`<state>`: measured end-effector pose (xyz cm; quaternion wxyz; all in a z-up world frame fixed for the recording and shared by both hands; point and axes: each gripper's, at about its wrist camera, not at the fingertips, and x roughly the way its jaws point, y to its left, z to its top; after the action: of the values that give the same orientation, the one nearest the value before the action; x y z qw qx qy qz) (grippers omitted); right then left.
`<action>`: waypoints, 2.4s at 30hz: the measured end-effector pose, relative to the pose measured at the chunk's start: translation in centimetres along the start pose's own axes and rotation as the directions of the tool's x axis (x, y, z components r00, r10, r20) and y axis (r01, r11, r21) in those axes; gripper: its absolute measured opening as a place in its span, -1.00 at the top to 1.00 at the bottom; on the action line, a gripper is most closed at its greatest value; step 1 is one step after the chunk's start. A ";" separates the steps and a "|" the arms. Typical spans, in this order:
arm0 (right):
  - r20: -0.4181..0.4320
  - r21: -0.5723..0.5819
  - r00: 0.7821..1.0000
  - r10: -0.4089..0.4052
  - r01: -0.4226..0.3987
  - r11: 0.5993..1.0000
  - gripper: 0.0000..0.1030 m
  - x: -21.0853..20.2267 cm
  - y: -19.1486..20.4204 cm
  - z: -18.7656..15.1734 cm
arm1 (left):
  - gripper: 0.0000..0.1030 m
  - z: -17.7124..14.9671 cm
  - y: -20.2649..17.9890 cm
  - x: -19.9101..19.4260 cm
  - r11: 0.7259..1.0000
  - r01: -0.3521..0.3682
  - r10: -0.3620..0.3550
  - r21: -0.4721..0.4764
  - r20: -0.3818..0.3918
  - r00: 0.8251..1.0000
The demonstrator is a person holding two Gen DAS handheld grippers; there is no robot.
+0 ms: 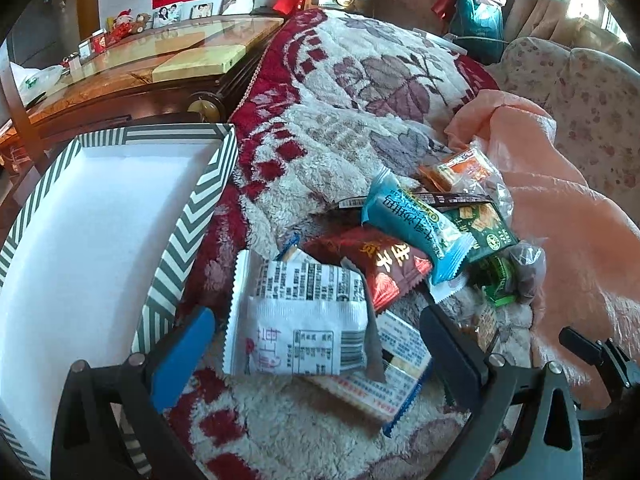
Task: Organize snacks
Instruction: 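Grasp the white barcode packet with left gripper while right grasps the brown-labelled clear packet, then carry both packets into the white tray and open both grippers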
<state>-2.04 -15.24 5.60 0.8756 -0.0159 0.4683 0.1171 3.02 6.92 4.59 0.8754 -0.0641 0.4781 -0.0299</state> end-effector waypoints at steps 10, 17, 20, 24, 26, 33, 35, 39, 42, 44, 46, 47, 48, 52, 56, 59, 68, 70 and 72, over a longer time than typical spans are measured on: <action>-0.025 -0.003 0.999 0.027 -0.027 1.000 -0.60 0.7 0.1 0.1 | -0.63 0.8 0.6 0.8 1.000 0.028 -0.028 0.002 -0.036 0.999; -0.036 0.001 0.992 0.117 -0.118 0.993 -0.60 1.7 1.3 1.3 | -0.54 0.9 0.7 0.6 0.999 0.036 -0.036 0.000 -0.029 0.999; -0.051 -0.048 0.991 0.127 -0.130 0.990 -0.60 2.5 2.5 2.1 | -0.54 1.0 0.7 0.8 0.999 0.036 -0.036 -0.001 -0.032 0.999; -0.102 -0.123 0.985 0.140 -0.152 0.981 -0.60 3.8 4.0 2.6 | -0.55 1.0 0.7 0.9 0.999 0.038 -0.037 0.009 -0.034 0.999; -0.125 -0.139 0.983 0.134 -0.151 0.979 -0.60 4.6 4.2 2.8 | -0.55 1.1 0.6 1.0 0.999 0.038 -0.038 0.013 -0.038 0.999; -0.119 -0.060 0.969 0.214 -0.222 0.973 -0.42 5.4 3.1 3.2 | -0.44 1.3 0.2 1.4 0.999 0.032 -0.031 0.029 -0.045 0.999; -0.124 -0.077 0.970 0.209 -0.219 0.973 -0.07 5.1 3.2 2.9 | -0.28 1.3 0.2 1.1 0.999 0.024 -0.023 0.029 -0.035 0.999; -0.143 -0.101 0.969 0.201 -0.217 0.971 0.03 4.8 3.5 2.5 | -0.09 1.2 0.6 0.4 0.999 0.030 -0.030 0.015 -0.029 0.999; -0.146 -0.118 0.969 0.198 -0.215 0.969 0.09 4.2 3.7 2.3 | -0.08 0.9 0.7 0.0 1.000 0.007 -0.007 0.018 -0.030 1.000; -0.138 -0.126 0.970 0.198 -0.215 0.968 0.09 3.6 3.7 2.3 | -0.08 0.7 0.7 -0.7 1.000 -0.003 0.003 0.012 -0.013 1.000; -0.131 -0.133 0.972 0.196 -0.213 0.968 0.09 3.0 3.7 2.3 | -0.08 0.5 0.8 -1.4 1.000 0.006 -0.006 0.004 0.001 1.000; -0.126 -0.134 0.973 0.195 -0.212 0.968 0.09 2.7 3.7 2.3 | -0.08 0.4 0.8 -1.9 1.000 0.010 -0.010 0.003 0.009 1.000; -0.123 -0.133 0.972 0.198 -0.214 0.968 0.09 2.5 3.7 2.3 | -0.08 0.4 0.7 -2.4 1.000 0.013 -0.013 0.006 0.017 1.000; -0.108 -0.133 0.974 0.199 -0.213 0.968 0.09 1.6 3.8 2.5 | -0.08 0.2 0.4 -3.9 1.000 0.007 -0.008 0.019 0.041 0.999; -0.098 -0.135 0.974 0.203 -0.215 0.967 0.09 1.0 4.3 2.6 | -0.08 0.1 0.7 -5.4 1.000 -0.004 0.003 0.014 0.063 0.998; -0.093 -0.151 0.974 0.207 -0.220 0.964 0.09 0.6 5.1 2.9 | -0.08 0.2 1.1 -6.3 1.000 -0.019 0.018 0.013 0.078 0.997; -0.088 -0.214 0.963 0.254 -0.267 0.940 0.09 -0.4 9.0 4.5 | -0.09 0.4 4.0 -8.4 0.997 -0.073 0.075 -0.018 0.106 0.992; -0.091 -0.229 0.959 0.269 -0.283 0.932 0.09 -0.3 10.2 4.9 | -0.09 0.4 4.8 -8.6 0.996 -0.082 0.085 -0.031 0.104 0.991; -0.099 -0.253 0.957 0.274 -0.290 0.923 0.09 -0.2 11.4 5.2 | -0.09 0.3 5.7 -8.8 0.994 -0.095 0.100 -0.044 0.106 0.989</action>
<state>-0.39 -3.45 9.64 0.8248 -0.0687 0.4726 0.3027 -1.56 13.60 11.30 0.8989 -0.0592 0.4333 0.0257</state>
